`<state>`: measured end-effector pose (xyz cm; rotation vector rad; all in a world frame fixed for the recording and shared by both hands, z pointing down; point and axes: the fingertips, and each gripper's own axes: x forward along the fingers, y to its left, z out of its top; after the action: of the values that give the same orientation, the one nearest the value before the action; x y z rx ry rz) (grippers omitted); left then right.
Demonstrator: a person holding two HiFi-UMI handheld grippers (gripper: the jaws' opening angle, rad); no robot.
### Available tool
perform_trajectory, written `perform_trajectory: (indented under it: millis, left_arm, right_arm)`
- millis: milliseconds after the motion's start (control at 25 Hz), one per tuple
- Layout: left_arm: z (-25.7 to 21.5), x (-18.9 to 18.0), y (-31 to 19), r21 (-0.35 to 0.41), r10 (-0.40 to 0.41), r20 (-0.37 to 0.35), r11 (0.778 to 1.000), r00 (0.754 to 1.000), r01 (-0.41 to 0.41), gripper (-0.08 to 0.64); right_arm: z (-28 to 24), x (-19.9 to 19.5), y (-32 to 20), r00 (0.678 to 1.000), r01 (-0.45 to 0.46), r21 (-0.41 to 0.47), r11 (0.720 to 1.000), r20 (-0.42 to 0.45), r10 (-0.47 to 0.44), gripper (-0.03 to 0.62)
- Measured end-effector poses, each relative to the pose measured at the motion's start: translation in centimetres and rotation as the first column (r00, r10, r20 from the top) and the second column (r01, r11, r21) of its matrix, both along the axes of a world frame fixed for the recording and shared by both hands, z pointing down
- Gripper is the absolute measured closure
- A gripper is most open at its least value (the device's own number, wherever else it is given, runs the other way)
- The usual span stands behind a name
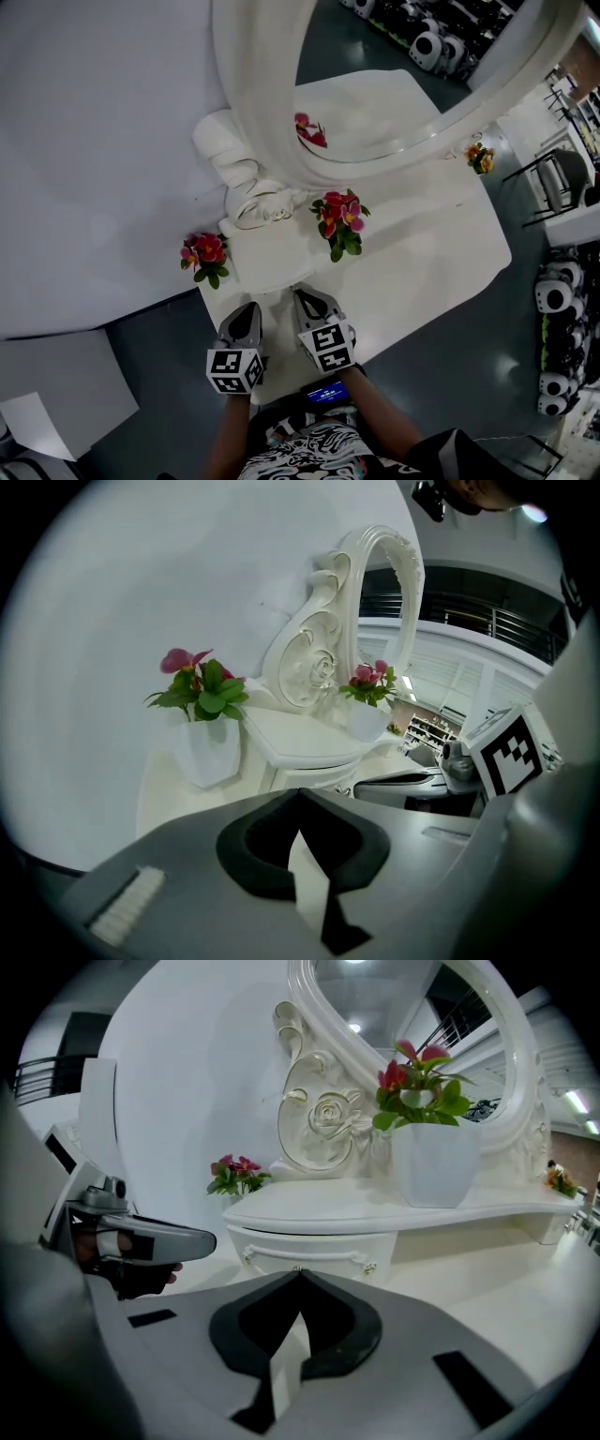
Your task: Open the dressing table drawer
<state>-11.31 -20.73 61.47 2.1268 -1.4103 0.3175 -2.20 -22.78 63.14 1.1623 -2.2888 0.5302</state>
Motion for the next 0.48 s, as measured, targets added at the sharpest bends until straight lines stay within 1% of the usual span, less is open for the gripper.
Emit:
perform_trajectory:
  millis: [120, 160, 200, 240, 320, 360, 480]
  left_arm:
    - [-0.3, -0.3, -0.1, 0.005, -0.004, -0.003, 1.000, 1.000, 0.004, 0.558]
    - [-0.3, -0.3, -0.1, 0.007, -0.004, -0.004, 1.000, 1.000, 0.004, 0.558]
    - [-0.3, -0.3, -0.2, 0.008, -0.004, -0.004, 1.000, 1.000, 0.004, 0.558]
    - [-0.4, -0.3, -0.3, 0.009, -0.004, -0.005, 1.000, 1.000, 0.004, 0.558]
    - [-0.4, -0.3, -0.4, 0.010, -0.005, -0.008, 1.000, 1.000, 0.005, 0.558]
    - [-0.5, -0.4, -0.4, 0.010, -0.006, -0.010, 1.000, 1.000, 0.006, 0.558]
    - [-0.5, -0.7, -0.5, 0.008, -0.011, -0.008, 1.000, 1.000, 0.011, 0.558]
  right_arm:
    - [-0.1, 0.3, -0.1, 0.999, -0.039, 0.005, 0.999, 0.024, 0.039, 0.589]
    - [0.1, 0.1, -0.2, 0.999, -0.037, -0.009, 0.999, 0.032, 0.037, 0.538]
    - [0.3, -0.2, -0.4, 0.999, -0.029, -0.026, 0.999, 0.037, 0.030, 0.473]
    - [0.5, -0.5, -0.6, 0.999, -0.019, -0.041, 0.999, 0.040, 0.021, 0.456]
    - [0.8, -1.0, -0.9, 0.999, -0.008, -0.056, 0.998, 0.038, 0.010, 0.458]
    - [0.9, -1.1, -1.1, 1.000, -0.007, -0.058, 0.998, 0.030, 0.009, 0.483]
    - [1.2, -1.2, -0.9, 1.000, -0.010, -0.058, 0.998, 0.000, 0.010, 0.486]
